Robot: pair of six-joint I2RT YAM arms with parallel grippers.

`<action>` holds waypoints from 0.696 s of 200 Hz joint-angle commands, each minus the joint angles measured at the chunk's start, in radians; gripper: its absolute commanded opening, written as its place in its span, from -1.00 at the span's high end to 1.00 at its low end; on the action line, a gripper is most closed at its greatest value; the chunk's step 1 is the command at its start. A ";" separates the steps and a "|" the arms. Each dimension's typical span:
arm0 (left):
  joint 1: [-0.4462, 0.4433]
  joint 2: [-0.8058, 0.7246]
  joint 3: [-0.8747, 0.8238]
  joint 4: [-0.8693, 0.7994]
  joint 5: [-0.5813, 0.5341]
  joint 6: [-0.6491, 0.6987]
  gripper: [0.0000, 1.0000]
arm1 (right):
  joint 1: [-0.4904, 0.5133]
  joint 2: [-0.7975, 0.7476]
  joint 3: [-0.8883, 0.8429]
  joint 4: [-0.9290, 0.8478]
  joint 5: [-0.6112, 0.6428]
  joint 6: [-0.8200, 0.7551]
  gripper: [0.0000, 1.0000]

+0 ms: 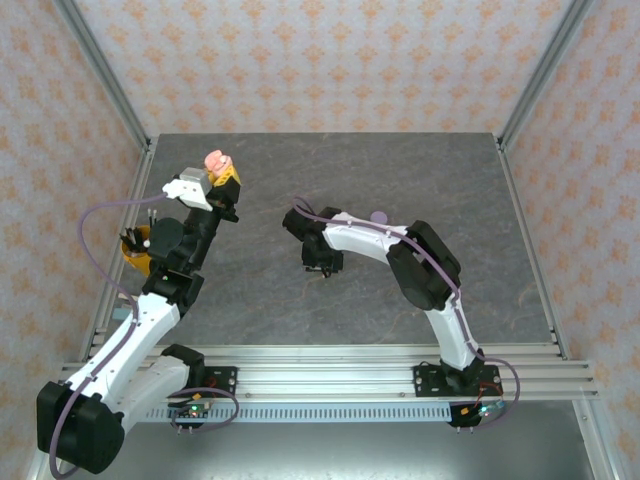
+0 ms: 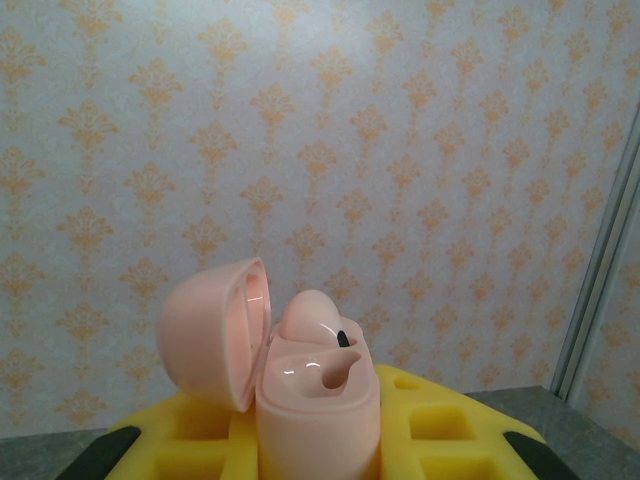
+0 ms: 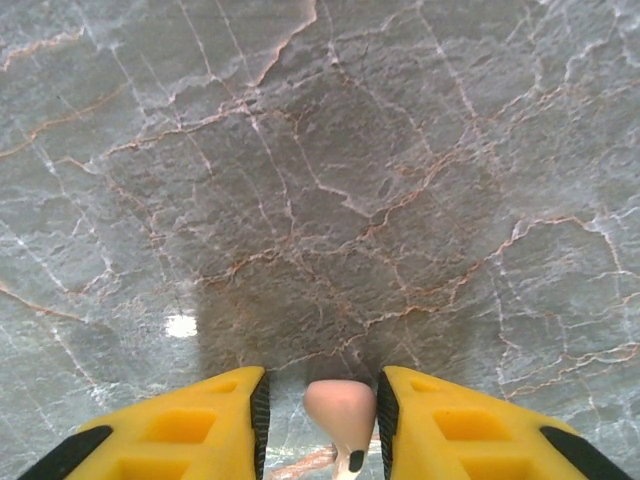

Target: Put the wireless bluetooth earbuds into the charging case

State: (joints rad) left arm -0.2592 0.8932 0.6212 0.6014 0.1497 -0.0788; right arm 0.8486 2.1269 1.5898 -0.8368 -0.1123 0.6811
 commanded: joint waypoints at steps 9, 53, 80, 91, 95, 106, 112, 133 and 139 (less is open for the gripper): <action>0.008 0.002 0.036 0.026 0.015 -0.009 1.00 | 0.001 -0.008 -0.046 -0.022 0.025 0.015 0.31; 0.007 -0.001 0.039 0.021 0.016 -0.007 1.00 | -0.003 -0.018 -0.064 -0.010 0.027 0.017 0.36; 0.007 0.001 0.040 0.021 0.016 -0.010 1.00 | -0.004 -0.025 -0.072 -0.006 0.029 0.016 0.38; 0.008 0.001 0.040 0.021 0.017 -0.012 1.00 | -0.003 -0.028 -0.074 -0.004 0.030 0.017 0.39; 0.007 0.001 0.040 0.019 0.018 -0.011 1.00 | -0.005 -0.029 -0.076 -0.003 0.030 0.017 0.40; 0.008 0.001 0.040 0.019 0.017 -0.011 1.00 | -0.005 -0.031 -0.079 0.000 0.030 0.017 0.40; 0.007 0.001 0.040 0.019 0.017 -0.012 1.00 | -0.005 -0.030 -0.079 0.000 0.030 0.018 0.41; 0.007 0.001 0.041 0.020 0.019 -0.012 1.00 | -0.007 -0.032 -0.082 0.002 0.028 0.018 0.41; 0.007 0.001 0.041 0.019 0.018 -0.012 1.00 | -0.006 -0.032 -0.081 0.004 0.028 0.018 0.41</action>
State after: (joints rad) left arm -0.2592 0.8932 0.6220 0.6014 0.1501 -0.0818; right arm 0.8474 2.0987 1.5417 -0.7975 -0.1074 0.6842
